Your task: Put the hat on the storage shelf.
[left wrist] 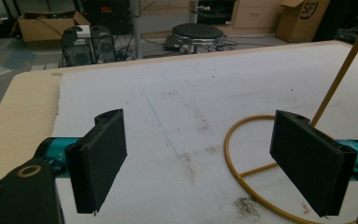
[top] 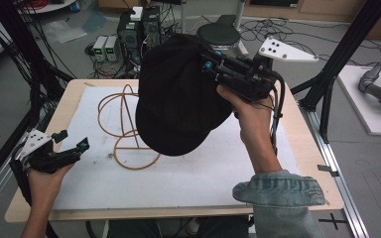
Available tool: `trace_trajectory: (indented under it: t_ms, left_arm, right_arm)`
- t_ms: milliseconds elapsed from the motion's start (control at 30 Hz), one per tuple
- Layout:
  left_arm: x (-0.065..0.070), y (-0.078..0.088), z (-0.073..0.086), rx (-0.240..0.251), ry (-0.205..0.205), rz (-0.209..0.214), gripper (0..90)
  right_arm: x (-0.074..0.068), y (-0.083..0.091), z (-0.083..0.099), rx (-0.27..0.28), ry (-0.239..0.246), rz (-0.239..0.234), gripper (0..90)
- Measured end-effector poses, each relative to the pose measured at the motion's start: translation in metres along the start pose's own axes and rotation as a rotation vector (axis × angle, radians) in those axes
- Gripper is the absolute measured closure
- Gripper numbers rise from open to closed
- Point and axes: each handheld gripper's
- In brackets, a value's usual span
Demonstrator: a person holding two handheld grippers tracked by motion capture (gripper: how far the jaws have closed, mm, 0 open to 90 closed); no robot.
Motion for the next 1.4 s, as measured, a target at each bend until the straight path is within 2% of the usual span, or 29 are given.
trace_trajectory:
  t_ms: [233, 433, 600, 833, 900, 1167, 1400]
  left_arm:
    - [-0.002, 0.001, 0.000, -0.001, -0.001, -0.003, 18.8]
    - [-0.004, 0.002, 0.000, 0.002, 0.004, -0.008, 18.8]
    - [-0.006, 0.004, -0.001, 0.006, 0.008, -0.013, 18.8]
    - [-0.008, 0.006, -0.001, 0.009, 0.010, -0.016, 18.8]
    - [-0.009, 0.006, -0.001, 0.010, 0.015, -0.018, 18.8]
    - [-0.011, 0.008, -0.002, 0.014, 0.016, -0.022, 18.8]
    - [-0.011, 0.008, -0.002, 0.013, 0.014, -0.025, 18.8]
  right_arm:
    - [-0.004, -0.018, 0.002, -0.006, -0.014, -0.031, 74.1]
    - [-0.005, -0.038, 0.009, -0.035, -0.023, -0.051, 74.0]
    - [-0.004, -0.057, 0.018, -0.071, -0.038, -0.063, 73.9]
    - [-0.003, -0.076, 0.026, -0.100, -0.060, -0.073, 73.8]
    - [-0.002, -0.085, 0.031, -0.127, -0.063, -0.075, 73.3]
    - [0.000, -0.104, 0.044, -0.172, -0.091, -0.082, 73.1]
    - [-0.004, -0.118, 0.054, -0.210, -0.093, -0.094, 72.1]
Point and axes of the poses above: each handheld gripper's, and its own axes: y roughly backward along the jaws, z roughly out of its underside, x roughly to its right, and after that the axes turned 2 degrees about x, right-handed
